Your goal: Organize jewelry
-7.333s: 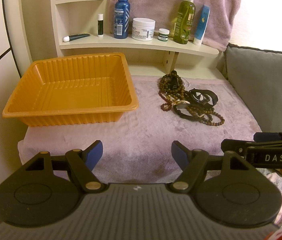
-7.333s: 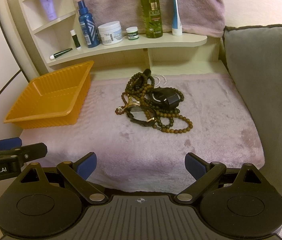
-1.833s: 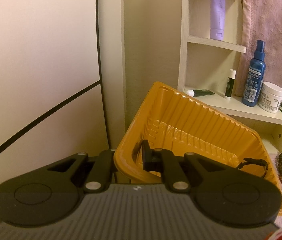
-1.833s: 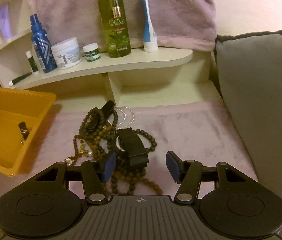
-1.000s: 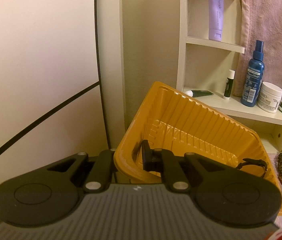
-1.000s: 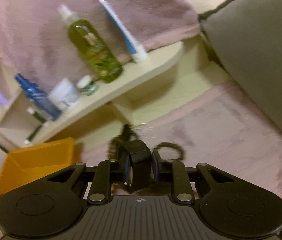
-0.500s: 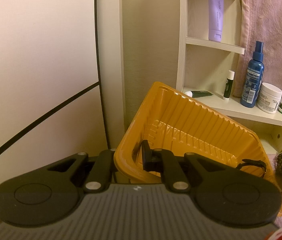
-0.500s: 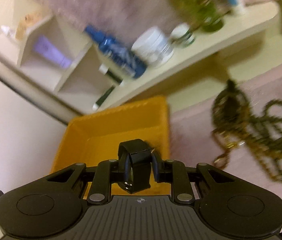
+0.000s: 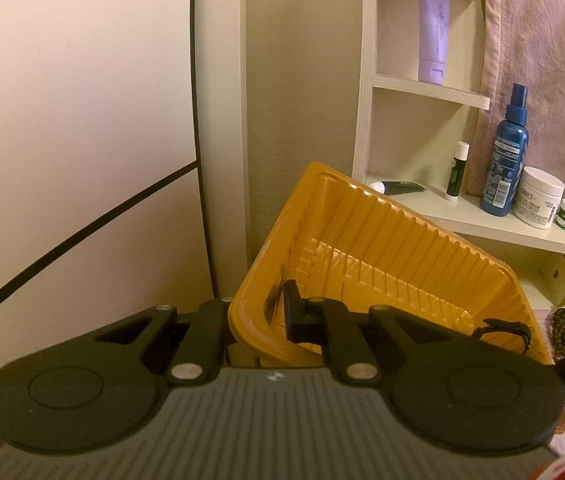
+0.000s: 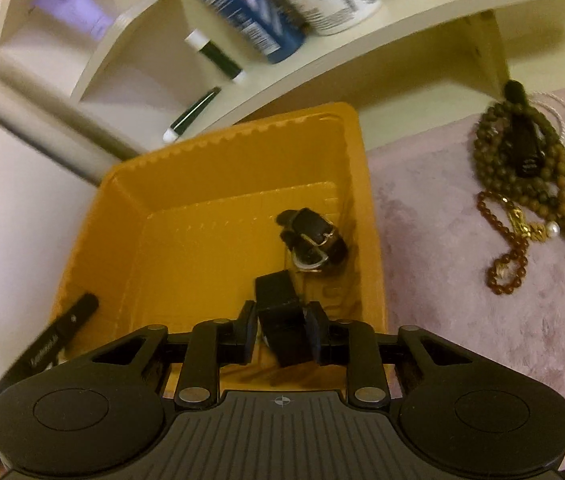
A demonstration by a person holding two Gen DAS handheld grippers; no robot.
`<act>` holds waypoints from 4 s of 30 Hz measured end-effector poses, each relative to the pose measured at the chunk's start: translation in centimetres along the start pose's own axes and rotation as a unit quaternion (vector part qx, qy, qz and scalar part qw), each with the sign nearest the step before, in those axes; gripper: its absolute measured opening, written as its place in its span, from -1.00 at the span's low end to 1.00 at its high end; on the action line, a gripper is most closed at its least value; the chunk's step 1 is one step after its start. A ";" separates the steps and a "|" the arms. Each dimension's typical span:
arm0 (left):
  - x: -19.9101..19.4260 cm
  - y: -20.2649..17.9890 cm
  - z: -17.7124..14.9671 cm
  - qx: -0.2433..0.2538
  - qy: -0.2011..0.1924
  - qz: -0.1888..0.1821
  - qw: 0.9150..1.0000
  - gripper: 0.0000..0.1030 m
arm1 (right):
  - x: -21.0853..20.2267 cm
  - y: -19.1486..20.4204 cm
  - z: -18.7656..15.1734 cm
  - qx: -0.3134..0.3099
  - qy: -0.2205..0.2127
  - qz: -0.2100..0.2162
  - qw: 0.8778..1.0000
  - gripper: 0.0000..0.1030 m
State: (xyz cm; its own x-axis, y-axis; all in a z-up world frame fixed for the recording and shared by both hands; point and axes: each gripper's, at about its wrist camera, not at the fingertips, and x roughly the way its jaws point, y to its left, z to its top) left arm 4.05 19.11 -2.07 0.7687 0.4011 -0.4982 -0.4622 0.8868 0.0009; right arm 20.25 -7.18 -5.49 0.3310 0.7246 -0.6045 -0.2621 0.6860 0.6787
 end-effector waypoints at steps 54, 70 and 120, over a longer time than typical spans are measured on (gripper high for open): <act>0.3 -0.1 0.0 0.007 0.004 0.004 1.000 -0.81 | -4.2 -5.0 -3.7 -0.200 -0.065 -0.168 0.963 -0.55; 0.4 -0.1 0.0 0.007 0.004 0.005 1.000 -0.81 | -2.2 -4.6 -3.7 -0.273 -0.067 -0.178 0.943 -0.79; 0.5 0.2 0.0 0.003 0.007 -0.004 1.000 -0.81 | 3.1 7.2 -3.3 -0.267 -0.038 -0.007 0.963 -0.90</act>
State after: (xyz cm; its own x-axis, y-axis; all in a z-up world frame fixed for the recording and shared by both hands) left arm 4.32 19.52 -2.36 0.7663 0.3914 -0.5096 -0.4539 0.8910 0.0018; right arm 16.39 0.19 -3.86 0.3980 0.7215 -0.5666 -0.6789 0.6470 0.3471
